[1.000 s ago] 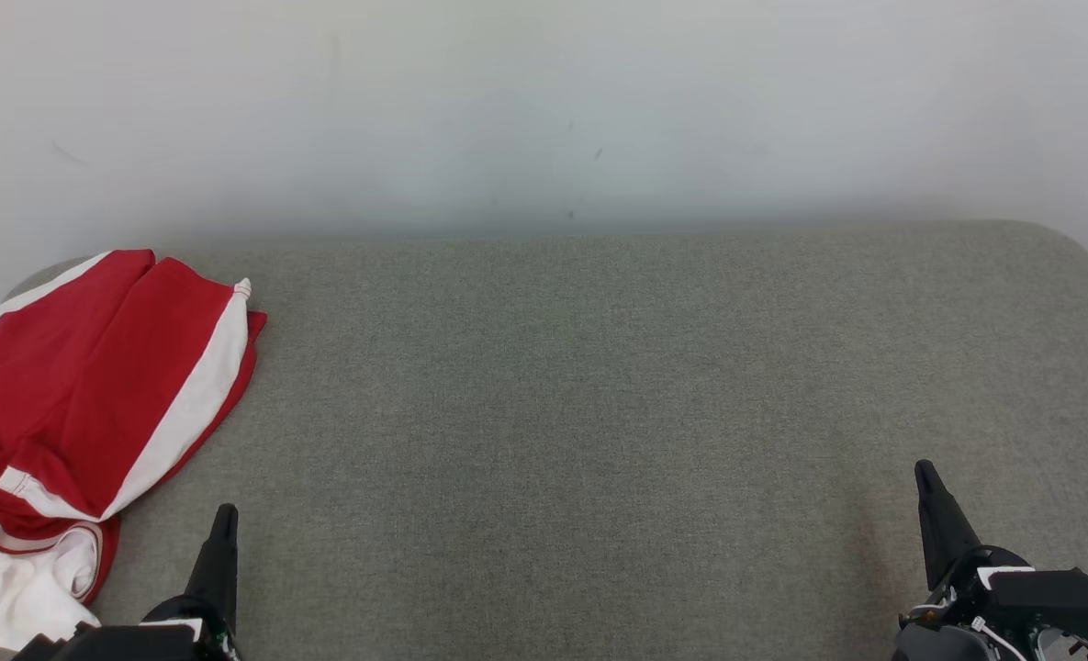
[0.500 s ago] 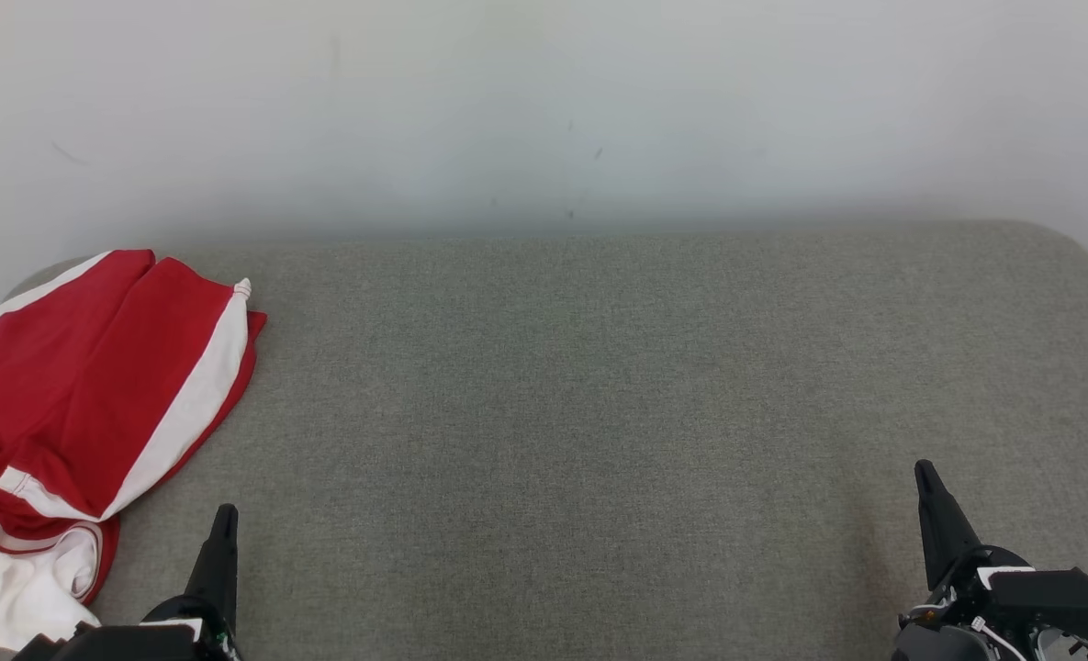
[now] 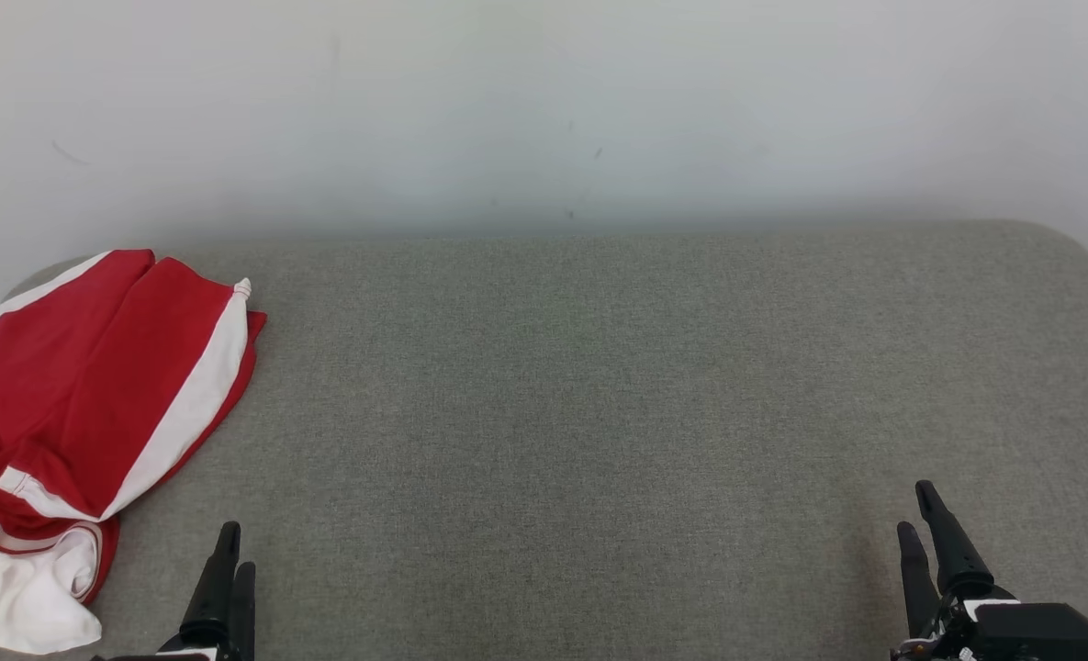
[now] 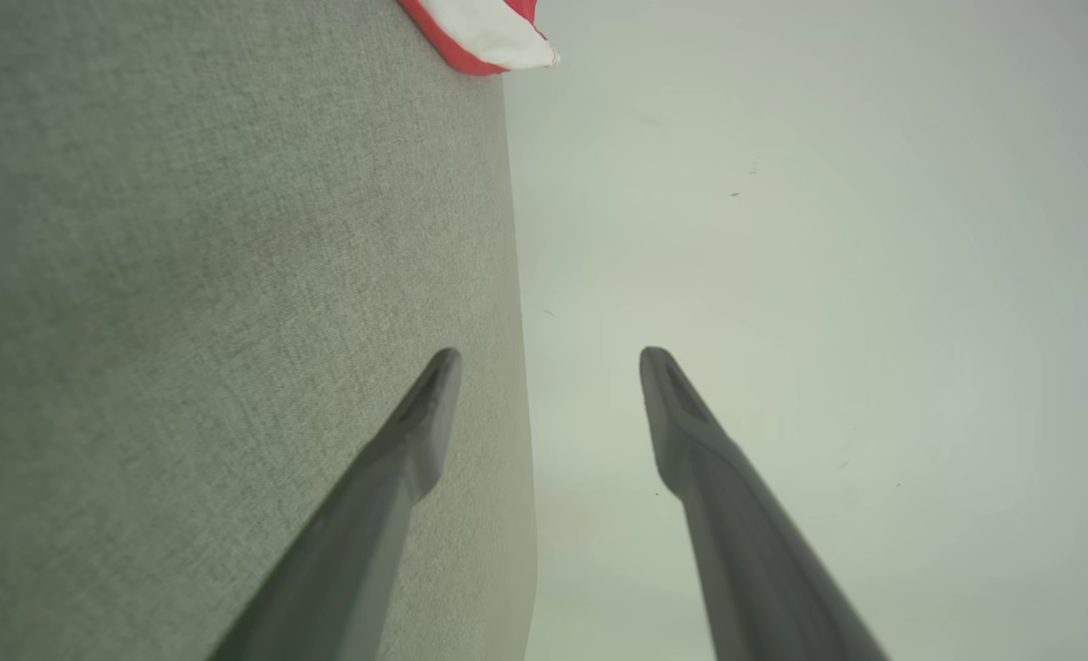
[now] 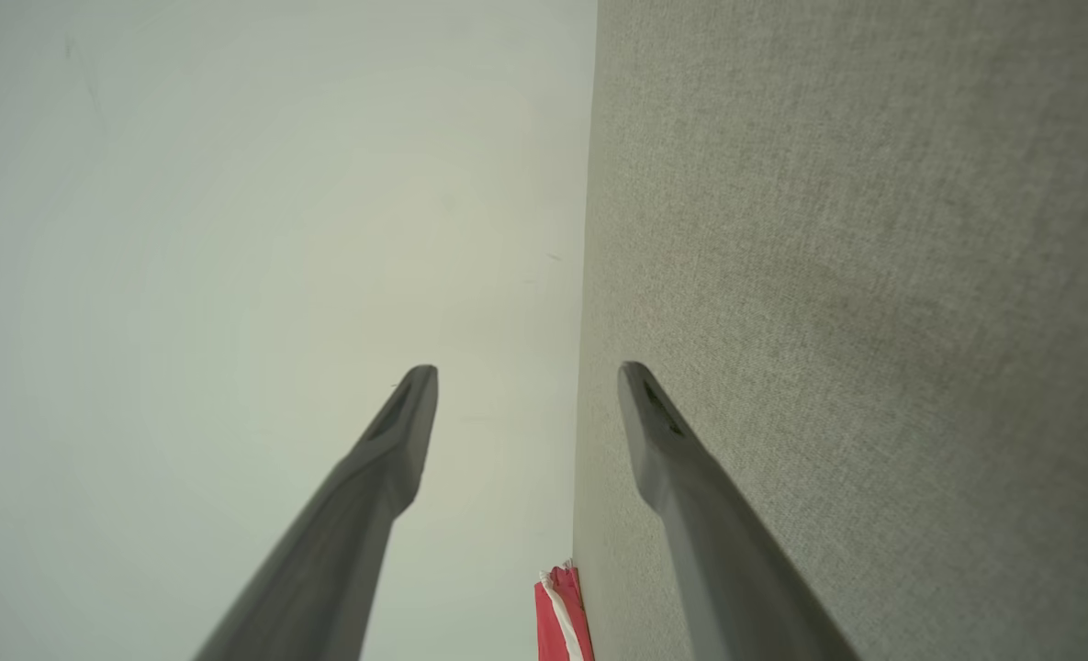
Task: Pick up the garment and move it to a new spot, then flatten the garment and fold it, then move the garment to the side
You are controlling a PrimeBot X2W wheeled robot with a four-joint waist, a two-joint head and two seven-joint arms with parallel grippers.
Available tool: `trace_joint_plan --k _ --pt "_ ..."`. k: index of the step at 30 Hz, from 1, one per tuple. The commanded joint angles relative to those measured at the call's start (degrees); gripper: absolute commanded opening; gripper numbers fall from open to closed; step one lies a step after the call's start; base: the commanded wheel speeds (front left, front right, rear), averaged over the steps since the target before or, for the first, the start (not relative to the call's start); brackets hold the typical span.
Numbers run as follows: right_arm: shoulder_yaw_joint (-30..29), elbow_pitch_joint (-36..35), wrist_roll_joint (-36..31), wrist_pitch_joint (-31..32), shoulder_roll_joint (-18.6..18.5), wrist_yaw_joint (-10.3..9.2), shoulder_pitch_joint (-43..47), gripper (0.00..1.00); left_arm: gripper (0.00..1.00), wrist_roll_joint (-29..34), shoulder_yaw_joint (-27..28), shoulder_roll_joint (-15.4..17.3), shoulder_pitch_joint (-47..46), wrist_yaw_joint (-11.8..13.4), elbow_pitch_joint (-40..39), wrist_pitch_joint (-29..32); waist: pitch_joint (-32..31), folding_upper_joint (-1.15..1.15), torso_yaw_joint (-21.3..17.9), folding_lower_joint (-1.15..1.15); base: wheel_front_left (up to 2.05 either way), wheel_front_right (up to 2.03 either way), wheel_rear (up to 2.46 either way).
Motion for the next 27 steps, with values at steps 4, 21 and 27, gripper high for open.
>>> trace_joint_plan --k 4,21,27 --pt "1.0 -1.9 -2.2 -1.4 -0.2 -0.01 -0.9 1.0 1.0 1.6 -0.3 0.2 -0.7 0.0 -2.0 -1.5 0.0 0.0 0.0 0.0 0.0 0.0 0.0" --pt "3.0 -5.4 -19.7 -5.9 -0.7 -0.02 -0.2 1.0 1.0 19.7 -0.4 0.3 -0.2 0.4 -5.5 -5.9 0.3 0.0 -0.1 0.0 0.0 0.0 0.0" --pt "3.7 -6.6 -26.8 -7.2 -0.8 -0.03 0.2 1.0 1.0 27.8 -1.4 0.4 0.7 1.4 -7.4 -7.3 0.2 0.0 -0.2 0.0 0.0 0.0 0.0"
